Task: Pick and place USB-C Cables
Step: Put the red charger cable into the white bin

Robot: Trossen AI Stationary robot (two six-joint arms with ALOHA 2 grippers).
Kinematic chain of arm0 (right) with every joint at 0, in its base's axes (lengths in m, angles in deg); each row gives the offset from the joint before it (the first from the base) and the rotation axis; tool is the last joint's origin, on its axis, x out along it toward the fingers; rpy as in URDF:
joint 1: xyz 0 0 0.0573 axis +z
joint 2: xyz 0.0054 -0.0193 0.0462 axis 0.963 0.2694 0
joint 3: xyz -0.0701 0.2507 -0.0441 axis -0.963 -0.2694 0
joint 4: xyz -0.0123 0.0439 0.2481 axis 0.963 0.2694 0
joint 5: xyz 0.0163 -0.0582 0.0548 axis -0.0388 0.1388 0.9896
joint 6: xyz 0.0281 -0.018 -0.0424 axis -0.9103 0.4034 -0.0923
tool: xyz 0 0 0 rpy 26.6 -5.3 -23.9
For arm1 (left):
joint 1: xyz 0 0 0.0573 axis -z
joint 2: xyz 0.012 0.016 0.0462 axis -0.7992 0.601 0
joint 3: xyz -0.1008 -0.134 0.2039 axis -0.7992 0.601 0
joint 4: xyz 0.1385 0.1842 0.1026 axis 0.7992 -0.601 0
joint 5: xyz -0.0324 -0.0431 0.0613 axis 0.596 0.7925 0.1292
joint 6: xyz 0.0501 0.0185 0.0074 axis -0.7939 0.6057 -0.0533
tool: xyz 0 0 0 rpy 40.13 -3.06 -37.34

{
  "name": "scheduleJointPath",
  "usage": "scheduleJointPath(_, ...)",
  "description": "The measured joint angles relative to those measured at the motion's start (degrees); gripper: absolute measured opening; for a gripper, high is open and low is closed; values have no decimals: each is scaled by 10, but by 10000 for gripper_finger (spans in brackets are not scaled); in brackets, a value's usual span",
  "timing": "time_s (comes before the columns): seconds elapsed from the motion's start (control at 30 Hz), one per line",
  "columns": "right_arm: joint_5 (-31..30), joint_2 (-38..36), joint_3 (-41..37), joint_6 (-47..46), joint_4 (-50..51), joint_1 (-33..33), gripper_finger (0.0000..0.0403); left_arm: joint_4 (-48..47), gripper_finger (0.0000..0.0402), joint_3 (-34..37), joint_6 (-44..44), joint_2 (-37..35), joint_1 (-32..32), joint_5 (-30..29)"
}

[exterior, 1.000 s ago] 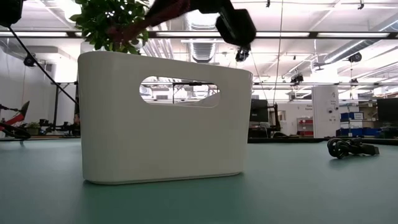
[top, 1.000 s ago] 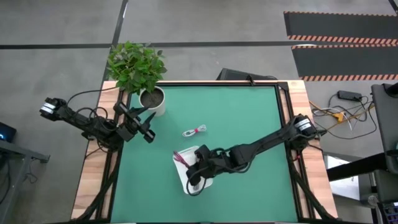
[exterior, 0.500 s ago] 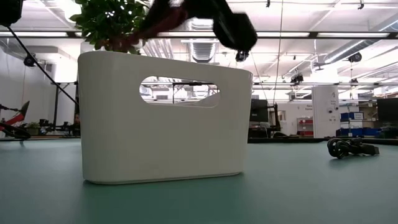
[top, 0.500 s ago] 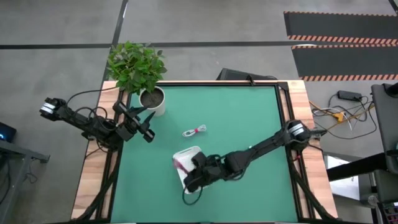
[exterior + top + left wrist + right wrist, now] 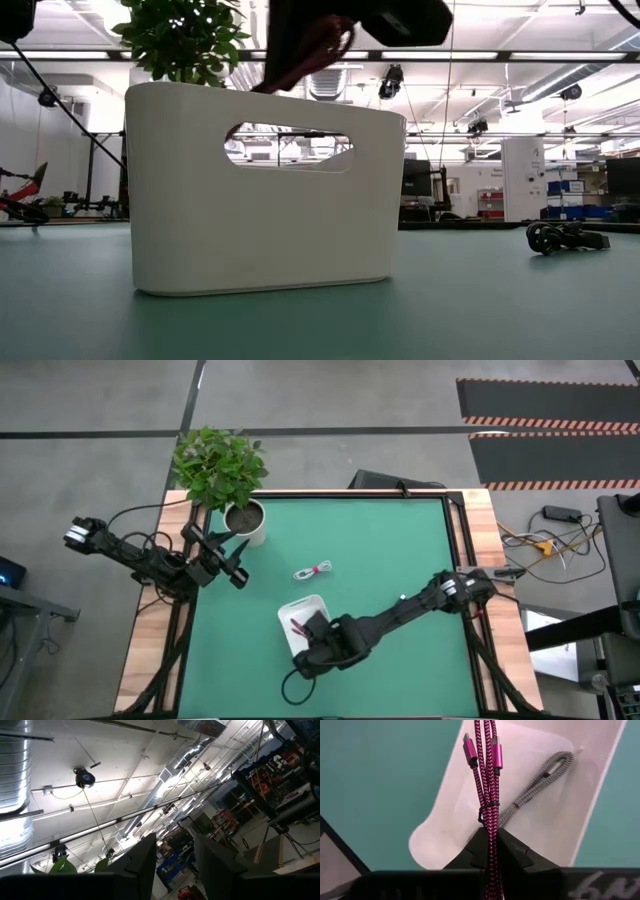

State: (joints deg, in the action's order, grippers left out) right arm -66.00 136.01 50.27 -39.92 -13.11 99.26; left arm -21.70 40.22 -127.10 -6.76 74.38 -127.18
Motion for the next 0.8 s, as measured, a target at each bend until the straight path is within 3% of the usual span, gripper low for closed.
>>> scheduleJointPath(0.8,-19,6,-69,-22,-47,-8,13,1,118,0,-1,-5,0,-1)
